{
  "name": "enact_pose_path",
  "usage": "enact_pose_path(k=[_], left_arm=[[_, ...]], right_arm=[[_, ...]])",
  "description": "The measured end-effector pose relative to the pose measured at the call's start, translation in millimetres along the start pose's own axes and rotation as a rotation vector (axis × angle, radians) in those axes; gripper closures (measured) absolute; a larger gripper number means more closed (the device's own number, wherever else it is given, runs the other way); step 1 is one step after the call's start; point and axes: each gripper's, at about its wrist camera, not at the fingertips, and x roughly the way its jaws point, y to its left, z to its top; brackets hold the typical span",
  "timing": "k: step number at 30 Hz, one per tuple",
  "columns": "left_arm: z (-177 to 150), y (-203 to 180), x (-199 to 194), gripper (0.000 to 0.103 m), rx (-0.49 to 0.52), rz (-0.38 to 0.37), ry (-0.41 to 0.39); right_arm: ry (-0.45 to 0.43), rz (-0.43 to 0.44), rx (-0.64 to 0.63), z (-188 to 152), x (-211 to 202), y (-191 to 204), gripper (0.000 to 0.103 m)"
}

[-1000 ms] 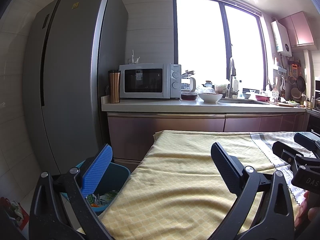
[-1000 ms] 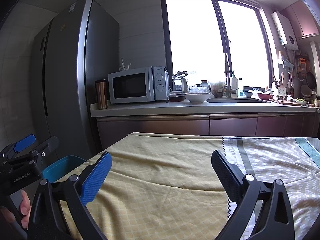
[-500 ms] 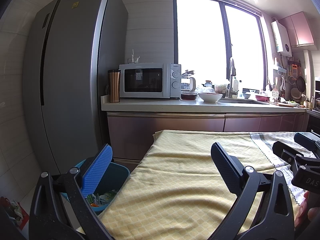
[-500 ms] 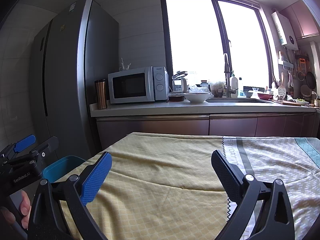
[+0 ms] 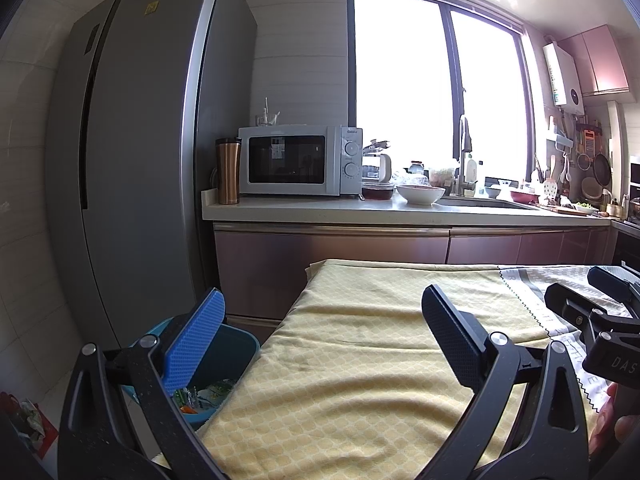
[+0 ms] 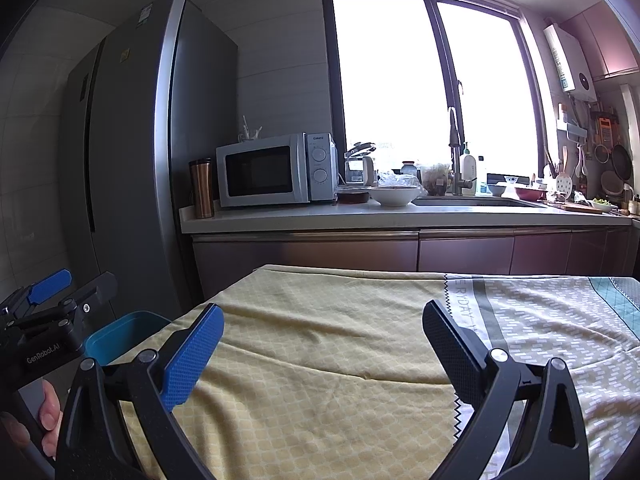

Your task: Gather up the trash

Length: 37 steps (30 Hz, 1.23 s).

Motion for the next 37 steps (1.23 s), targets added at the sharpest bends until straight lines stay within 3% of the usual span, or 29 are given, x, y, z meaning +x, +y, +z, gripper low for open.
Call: enact_pose_path(k=[27, 34, 37], left_arm=[[-4, -7, 7, 0.006, 0.0, -0.038, 0.026], [-7, -18, 33, 0.006, -0.006, -0.097, 0.148], [-9, -26, 66, 0.006, 0.005, -0.129, 0.273]], right_arm=[[0.008, -0.004, 0.01, -1, 4, -1, 0.007], [0.037, -0.014, 0.022, -3, 8, -11, 0.007], [0.092, -0.025, 0.044, -4, 14, -26, 0.007]])
